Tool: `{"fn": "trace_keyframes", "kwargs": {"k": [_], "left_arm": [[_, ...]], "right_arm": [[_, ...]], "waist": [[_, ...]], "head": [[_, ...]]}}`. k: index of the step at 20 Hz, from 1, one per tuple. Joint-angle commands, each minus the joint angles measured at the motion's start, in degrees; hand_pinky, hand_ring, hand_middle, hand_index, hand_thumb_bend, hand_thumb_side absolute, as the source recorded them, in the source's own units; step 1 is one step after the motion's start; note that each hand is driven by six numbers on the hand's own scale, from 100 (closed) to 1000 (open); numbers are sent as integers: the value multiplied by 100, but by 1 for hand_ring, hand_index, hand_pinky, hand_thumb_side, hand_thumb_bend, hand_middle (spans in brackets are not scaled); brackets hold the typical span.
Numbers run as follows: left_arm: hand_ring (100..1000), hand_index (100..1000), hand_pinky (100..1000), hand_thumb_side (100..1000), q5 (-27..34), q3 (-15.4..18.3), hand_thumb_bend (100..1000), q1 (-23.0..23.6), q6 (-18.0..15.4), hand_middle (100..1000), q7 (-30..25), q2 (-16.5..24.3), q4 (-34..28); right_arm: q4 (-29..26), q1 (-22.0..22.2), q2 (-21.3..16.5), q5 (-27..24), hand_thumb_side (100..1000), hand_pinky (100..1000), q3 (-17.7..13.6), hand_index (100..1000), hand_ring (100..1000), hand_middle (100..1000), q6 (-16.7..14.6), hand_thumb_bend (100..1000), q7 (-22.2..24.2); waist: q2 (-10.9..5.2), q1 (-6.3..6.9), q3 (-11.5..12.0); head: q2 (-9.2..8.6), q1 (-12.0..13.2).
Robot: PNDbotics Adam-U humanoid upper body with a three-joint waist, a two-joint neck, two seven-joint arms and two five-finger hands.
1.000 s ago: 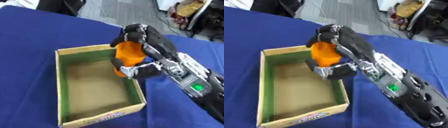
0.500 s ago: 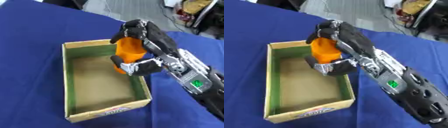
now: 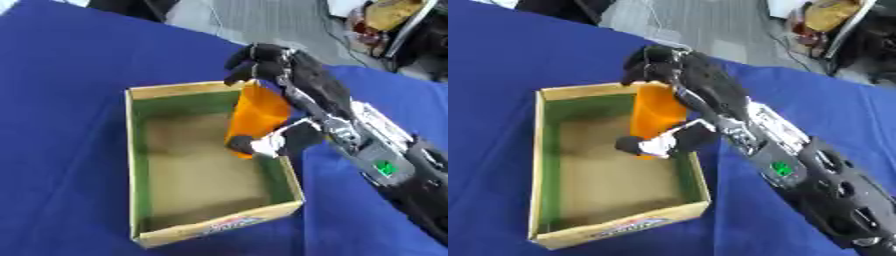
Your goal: Pick up objects on the table and place them in the box.
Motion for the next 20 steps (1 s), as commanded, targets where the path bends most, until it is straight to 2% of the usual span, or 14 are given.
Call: {"fn": "trace_keyframes", "kwargs": {"k": [1, 7, 9, 11, 13, 15, 18, 19, 20], "left_arm": [[876, 806, 999, 874, -30, -10, 166, -113, -14, 891, -5, 32, -81], [876, 806, 999, 874, -42, -10, 166, -107, -17, 891, -3, 40, -81], [876, 806, 999, 875, -55, -7, 165, -81, -20, 891, -4, 65, -81], [875, 806, 999, 874, -80, 10, 164, -30, -39, 890, 7, 118, -81], [874, 805, 999, 873, -111, 44, 162, 43, -74, 888, 43, 194, -81], [872, 805, 999, 874, -151, 86, 159, 169, -135, 885, 90, 304, -81], [871, 804, 998, 876, -269, 194, 155, 431, -195, 885, 160, 479, -81], [870, 804, 998, 875, -309, 228, 154, 509, -207, 884, 194, 534, -81], [870, 804, 999, 875, -361, 282, 151, 624, -232, 883, 243, 631, -81]], "right_arm": [[130, -48, -76, 71, 1000, 762, -77, 867, 805, 870, -71, 660, -111], [309, -34, -47, 96, 1000, 767, -75, 877, 814, 883, -149, 632, -133], [279, 16, -43, 55, 1000, 747, -103, 872, 801, 880, -122, 623, -186], [82, 189, -81, -66, 1000, 732, -173, 858, 789, 866, -103, 597, -297], [-247, 496, -148, -214, 1000, 710, -317, 856, 776, 856, -48, 584, -427], [-659, 940, -201, -370, 1000, 709, -473, 836, 775, 853, 9, 560, -477], [-873, 1642, -134, -448, 1000, 670, -702, 809, 755, 824, -210, 528, -392], [-888, 1846, -64, -455, 1000, 652, -788, 811, 746, 809, -291, 581, -382], [-895, 2123, 87, -452, 1000, 647, -890, 792, 744, 799, -378, 526, -374]], "waist": [[-118, 59, -10], [-111, 63, -27], [-113, 71, -68], [-118, 84, -149], [-123, 110, -259], [-135, 163, -420], [-178, 279, -692], [-194, 307, -770], [-226, 343, -894]], "head": [[-109, 41], [-141, 53], [-225, 29], [-406, -75], [-727, -266], [-1130, -439], [-1594, -461], [-1710, -457], [-1814, -396]]}}
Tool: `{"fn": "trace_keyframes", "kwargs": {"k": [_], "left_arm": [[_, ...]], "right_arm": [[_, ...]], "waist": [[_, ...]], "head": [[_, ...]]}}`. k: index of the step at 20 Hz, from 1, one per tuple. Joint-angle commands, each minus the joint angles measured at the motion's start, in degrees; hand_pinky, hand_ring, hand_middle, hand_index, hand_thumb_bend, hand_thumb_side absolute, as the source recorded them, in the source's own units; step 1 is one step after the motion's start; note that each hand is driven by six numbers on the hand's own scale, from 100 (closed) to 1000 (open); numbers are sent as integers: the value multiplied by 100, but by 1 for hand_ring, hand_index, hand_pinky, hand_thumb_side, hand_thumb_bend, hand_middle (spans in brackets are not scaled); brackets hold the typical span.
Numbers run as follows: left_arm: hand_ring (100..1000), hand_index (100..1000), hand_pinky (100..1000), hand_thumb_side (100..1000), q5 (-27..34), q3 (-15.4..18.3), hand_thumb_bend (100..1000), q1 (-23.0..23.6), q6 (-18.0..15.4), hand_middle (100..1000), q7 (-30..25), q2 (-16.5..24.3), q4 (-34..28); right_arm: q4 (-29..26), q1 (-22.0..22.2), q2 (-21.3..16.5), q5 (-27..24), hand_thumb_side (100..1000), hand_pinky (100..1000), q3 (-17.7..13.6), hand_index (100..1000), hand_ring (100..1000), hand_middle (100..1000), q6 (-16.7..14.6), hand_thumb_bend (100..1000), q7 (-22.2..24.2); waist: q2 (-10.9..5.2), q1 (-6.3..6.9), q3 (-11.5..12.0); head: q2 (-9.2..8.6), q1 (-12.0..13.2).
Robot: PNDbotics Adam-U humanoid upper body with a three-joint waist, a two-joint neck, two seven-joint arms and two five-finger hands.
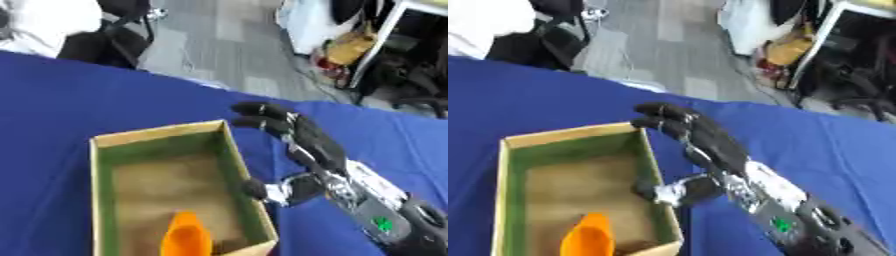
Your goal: Pick up objects on the table and place them in the box.
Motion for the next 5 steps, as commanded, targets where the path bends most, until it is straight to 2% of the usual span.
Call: {"fn": "trace_keyframes", "kwargs": {"k": [1, 3, 5], "left_arm": [[869, 804, 998, 875, -156, 178, 149, 159, -86, 882, 136, 331, -81], [867, 803, 998, 876, -266, 239, 144, 401, -164, 880, 230, 524, -81], [867, 803, 999, 881, -358, 252, 138, 620, -248, 879, 286, 671, -81]], "right_arm": [[-187, 489, 208, -17, 1000, 632, -361, 792, 735, 786, -255, 521, 28], [-189, 906, 639, 45, 1000, 580, -600, 797, 702, 771, -308, 504, 95], [-190, 1131, 1027, 78, 1000, 531, -808, 795, 666, 760, -331, 500, 167]], "waist": [[-192, 82, -160], [-272, 143, -388], [-343, 205, -576]], "head": [[-387, 21], [-490, 152], [-520, 301]]}}
